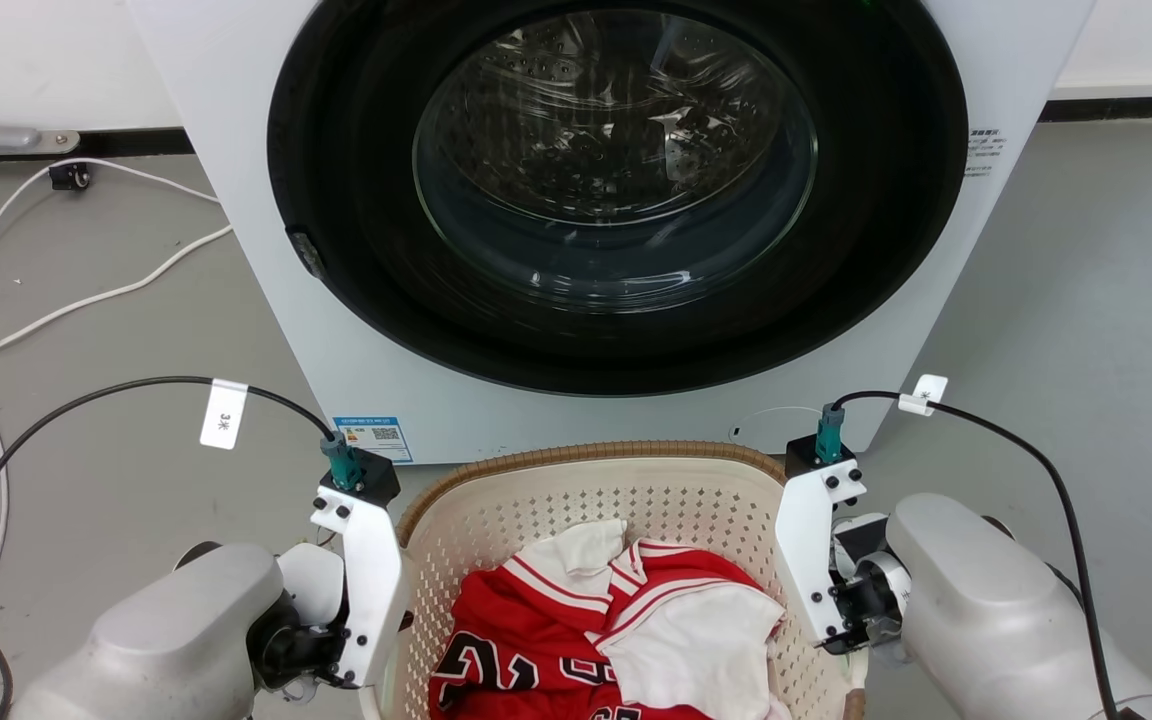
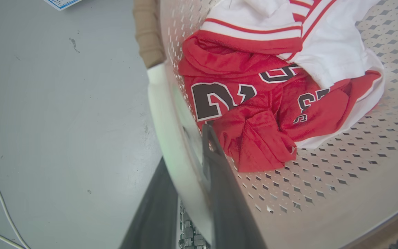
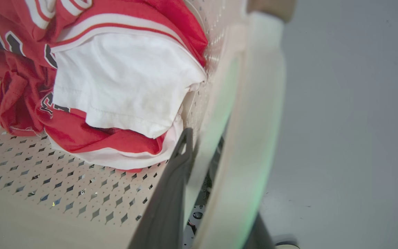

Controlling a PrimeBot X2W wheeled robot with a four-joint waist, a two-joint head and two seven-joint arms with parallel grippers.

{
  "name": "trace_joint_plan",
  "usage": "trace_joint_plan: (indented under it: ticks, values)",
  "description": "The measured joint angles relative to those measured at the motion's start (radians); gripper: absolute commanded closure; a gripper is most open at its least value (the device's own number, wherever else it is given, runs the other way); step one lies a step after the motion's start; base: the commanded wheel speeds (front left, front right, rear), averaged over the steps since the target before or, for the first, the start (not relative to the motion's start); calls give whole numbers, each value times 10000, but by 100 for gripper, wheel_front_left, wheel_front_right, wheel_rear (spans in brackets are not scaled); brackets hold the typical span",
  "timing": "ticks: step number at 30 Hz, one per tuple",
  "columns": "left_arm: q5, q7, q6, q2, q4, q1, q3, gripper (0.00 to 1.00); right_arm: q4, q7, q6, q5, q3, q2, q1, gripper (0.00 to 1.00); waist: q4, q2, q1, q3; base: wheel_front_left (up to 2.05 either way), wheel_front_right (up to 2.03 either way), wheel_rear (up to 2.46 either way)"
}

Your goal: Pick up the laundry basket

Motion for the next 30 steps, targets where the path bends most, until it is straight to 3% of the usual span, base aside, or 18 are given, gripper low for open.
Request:
trace_joint_plan:
  ticks: [30]
  values:
    - [-40, 105, 2, 17, -35, -19, 4, 100, 305, -146, 0, 558, 545, 10, -274, 100, 21, 0, 0, 62, 0, 0, 0]
